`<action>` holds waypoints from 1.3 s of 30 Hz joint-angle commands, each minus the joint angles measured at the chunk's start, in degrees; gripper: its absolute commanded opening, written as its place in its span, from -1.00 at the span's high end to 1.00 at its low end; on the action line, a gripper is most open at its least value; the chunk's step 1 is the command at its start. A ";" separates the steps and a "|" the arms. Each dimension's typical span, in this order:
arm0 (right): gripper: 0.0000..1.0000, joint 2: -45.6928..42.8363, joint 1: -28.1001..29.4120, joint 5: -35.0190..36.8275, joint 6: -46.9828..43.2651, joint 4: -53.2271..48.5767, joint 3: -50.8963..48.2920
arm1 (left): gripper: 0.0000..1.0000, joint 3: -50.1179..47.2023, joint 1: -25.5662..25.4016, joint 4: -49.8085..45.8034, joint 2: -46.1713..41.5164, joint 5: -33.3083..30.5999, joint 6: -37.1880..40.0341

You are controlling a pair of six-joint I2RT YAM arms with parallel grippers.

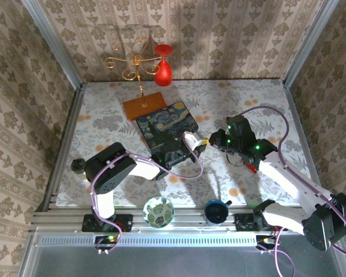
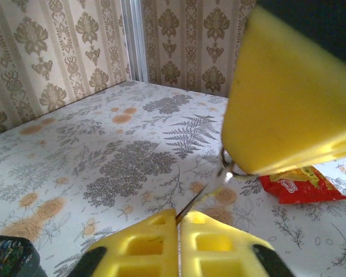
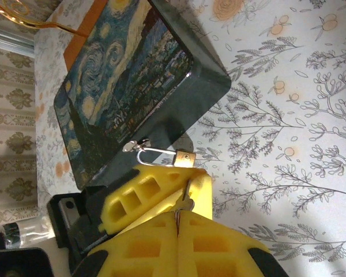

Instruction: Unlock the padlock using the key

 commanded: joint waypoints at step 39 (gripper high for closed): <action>0.30 9.37 4.39 12.31 -12.92 -19.24 6.30 | 0.13 -5.45 4.28 -19.22 -23.87 -24.17 10.77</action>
